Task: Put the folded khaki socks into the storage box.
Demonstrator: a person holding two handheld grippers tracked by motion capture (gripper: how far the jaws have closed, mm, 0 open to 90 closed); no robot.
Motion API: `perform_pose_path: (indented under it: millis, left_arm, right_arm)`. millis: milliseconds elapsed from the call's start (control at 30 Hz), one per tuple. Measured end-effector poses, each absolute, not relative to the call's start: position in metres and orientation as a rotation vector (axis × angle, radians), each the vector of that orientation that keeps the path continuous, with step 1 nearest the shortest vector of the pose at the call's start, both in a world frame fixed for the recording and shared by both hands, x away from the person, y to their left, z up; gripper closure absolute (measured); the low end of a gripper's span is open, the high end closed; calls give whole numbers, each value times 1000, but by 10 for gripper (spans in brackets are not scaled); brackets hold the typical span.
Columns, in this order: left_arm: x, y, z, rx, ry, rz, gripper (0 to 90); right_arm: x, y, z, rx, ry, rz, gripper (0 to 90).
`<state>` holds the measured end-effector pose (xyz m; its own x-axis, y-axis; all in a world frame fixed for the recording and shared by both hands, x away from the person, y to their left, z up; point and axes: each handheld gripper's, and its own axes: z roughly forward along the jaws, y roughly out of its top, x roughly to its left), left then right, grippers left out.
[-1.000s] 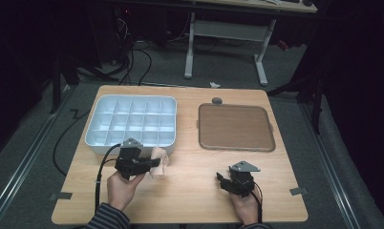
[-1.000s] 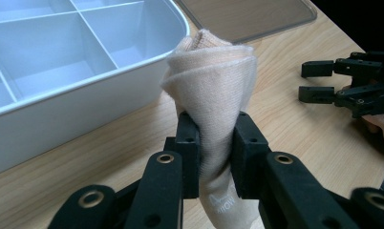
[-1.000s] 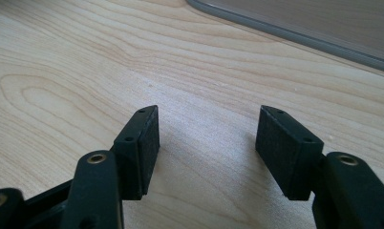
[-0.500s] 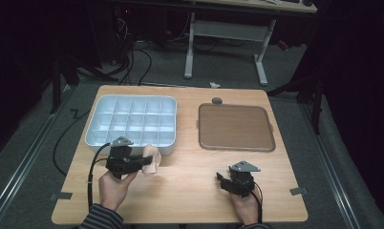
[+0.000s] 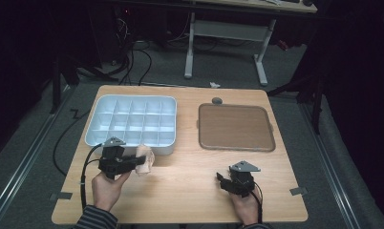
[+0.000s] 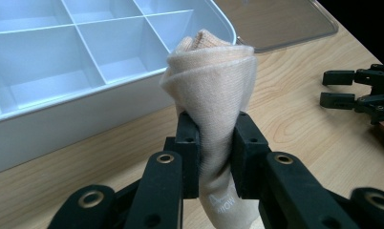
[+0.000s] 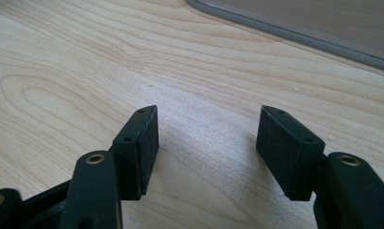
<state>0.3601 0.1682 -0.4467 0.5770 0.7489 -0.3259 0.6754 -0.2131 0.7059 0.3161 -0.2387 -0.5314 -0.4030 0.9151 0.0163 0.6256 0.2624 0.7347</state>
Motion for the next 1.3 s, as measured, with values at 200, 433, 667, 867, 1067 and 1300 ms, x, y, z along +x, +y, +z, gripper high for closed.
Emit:
perform_pose_path:
  millis: [200, 433, 667, 867, 1067, 1300]
  left_arm:
    - [361, 173, -446, 1925, 1158, 94, 760]
    - [364, 177, -444, 1927, 1162, 102, 760]
    - [367, 185, -443, 1909, 1183, 105, 759]
    - [370, 192, -435, 1897, 1188, 131, 760]
    - [372, 192, -431, 1902, 1191, 143, 759]
    - [377, 190, -432, 1914, 1191, 137, 759]
  right_arm:
    - [316, -239, -531, 1397, 2126, 944, 400]
    - [316, -239, -531, 1396, 2125, 942, 400]
    - [316, -238, -531, 1394, 2126, 939, 399]
    - [316, -238, -532, 1394, 2126, 942, 399]
    - [316, -239, -531, 1395, 2126, 942, 399]
    - [316, -239, -531, 1395, 2125, 942, 399]
